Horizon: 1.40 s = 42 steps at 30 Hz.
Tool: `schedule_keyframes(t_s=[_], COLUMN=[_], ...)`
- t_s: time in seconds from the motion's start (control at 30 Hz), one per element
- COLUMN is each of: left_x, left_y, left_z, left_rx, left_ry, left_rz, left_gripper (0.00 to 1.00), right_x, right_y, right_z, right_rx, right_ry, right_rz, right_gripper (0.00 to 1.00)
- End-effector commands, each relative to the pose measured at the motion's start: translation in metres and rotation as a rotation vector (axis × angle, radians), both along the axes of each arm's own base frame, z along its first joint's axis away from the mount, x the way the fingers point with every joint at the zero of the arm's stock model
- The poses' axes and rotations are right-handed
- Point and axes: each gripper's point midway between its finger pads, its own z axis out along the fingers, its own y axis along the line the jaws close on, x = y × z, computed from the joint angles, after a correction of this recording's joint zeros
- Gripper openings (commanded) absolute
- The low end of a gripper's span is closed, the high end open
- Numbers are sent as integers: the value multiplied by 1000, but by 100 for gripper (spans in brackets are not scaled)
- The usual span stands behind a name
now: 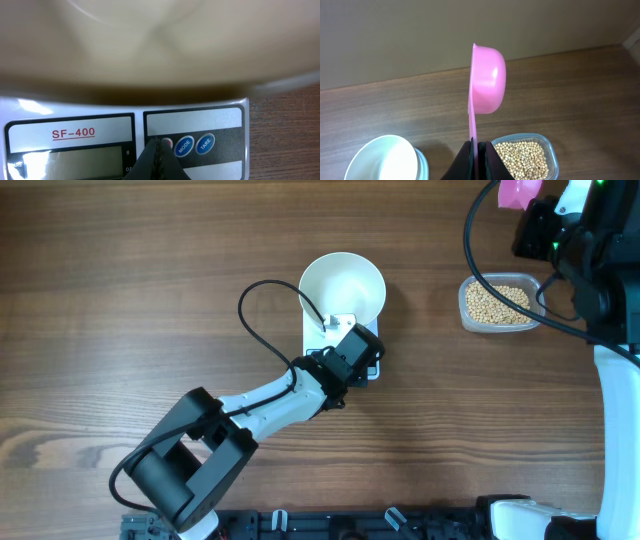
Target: Scoop item into bowl and weigh 150g on scale
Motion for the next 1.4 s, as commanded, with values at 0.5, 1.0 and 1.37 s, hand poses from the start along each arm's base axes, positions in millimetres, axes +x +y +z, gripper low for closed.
schedule_keyframes(t_s=[0.5,1.0,1.37], left_x=[-5,-12,-7], left_y=[1,-1,-6], left_z=[-8,-23,27], left_rx=[14,13,-65], left_ry=[17,70,-6], left_rz=[-4,-26,-28], left_gripper=[4,4,4], right_x=[5,5,6], right_y=[-3,-3,-3], right_z=[5,5,6], right_rx=[-26,-26,-26], right_ry=[-17,-17,-24], right_rz=[-3,-3,-3], right_gripper=[4,4,4])
